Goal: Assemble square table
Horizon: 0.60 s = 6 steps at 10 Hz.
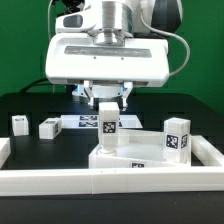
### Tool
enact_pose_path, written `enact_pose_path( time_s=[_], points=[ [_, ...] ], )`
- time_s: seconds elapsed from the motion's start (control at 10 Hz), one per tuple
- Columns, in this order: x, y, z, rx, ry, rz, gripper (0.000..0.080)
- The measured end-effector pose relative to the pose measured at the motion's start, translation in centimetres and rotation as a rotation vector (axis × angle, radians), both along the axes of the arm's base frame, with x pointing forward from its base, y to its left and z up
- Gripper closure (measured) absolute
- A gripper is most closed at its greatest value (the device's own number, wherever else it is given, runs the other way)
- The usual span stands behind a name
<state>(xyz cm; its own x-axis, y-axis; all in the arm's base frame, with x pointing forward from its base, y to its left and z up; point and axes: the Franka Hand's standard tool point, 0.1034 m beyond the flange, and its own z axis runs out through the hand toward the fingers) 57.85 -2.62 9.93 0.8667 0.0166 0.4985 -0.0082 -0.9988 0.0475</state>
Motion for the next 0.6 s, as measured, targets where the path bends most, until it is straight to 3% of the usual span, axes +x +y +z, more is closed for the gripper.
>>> enact_pose_path(
  time_s=[0.6],
  points=[
    [-0.56, 0.33, -1.15, -0.024, -0.036, 0.005, 0.0507]
  ],
)
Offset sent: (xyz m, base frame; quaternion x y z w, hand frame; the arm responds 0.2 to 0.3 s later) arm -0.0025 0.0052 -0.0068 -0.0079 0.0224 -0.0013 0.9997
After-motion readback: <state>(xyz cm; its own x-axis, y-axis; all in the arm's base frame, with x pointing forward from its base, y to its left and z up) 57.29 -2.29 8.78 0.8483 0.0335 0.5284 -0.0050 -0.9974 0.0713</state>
